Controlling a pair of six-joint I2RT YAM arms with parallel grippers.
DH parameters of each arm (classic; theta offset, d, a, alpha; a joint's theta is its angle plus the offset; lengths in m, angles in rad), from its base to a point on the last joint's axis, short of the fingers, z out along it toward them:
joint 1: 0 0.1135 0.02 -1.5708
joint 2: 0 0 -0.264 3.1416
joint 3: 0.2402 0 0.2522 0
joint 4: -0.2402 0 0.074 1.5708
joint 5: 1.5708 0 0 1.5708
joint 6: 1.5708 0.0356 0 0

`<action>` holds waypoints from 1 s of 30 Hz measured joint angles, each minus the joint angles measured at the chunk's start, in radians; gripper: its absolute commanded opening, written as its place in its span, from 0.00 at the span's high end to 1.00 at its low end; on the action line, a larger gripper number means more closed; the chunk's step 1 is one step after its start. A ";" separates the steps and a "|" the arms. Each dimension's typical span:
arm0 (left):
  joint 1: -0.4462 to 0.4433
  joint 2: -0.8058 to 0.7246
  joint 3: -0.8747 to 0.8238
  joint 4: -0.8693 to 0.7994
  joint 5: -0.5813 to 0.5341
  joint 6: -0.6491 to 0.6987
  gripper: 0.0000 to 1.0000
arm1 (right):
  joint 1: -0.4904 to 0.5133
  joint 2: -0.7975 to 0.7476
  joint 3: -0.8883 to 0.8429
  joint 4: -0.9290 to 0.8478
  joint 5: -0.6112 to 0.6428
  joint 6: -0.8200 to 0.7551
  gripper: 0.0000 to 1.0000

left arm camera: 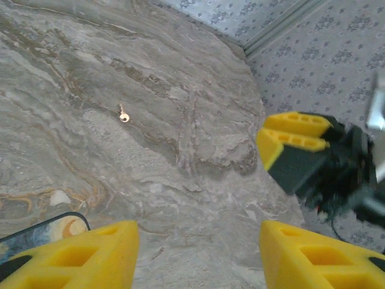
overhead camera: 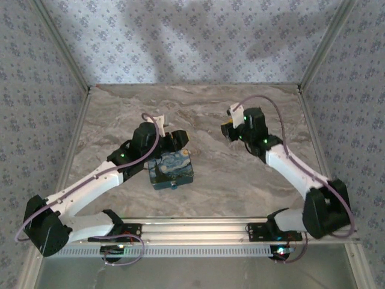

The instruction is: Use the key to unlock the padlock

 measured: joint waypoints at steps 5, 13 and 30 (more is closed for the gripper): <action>0.001 -0.004 0.000 -0.017 -0.014 0.004 0.44 | -0.036 0.241 0.144 -0.078 -0.084 0.177 0.63; 0.003 -0.016 0.000 -0.030 -0.018 0.004 0.43 | -0.030 0.537 0.371 -0.175 -0.120 0.325 0.65; 0.004 -0.043 0.000 -0.033 -0.025 0.004 0.42 | 0.047 0.776 0.635 -0.345 -0.001 0.361 0.66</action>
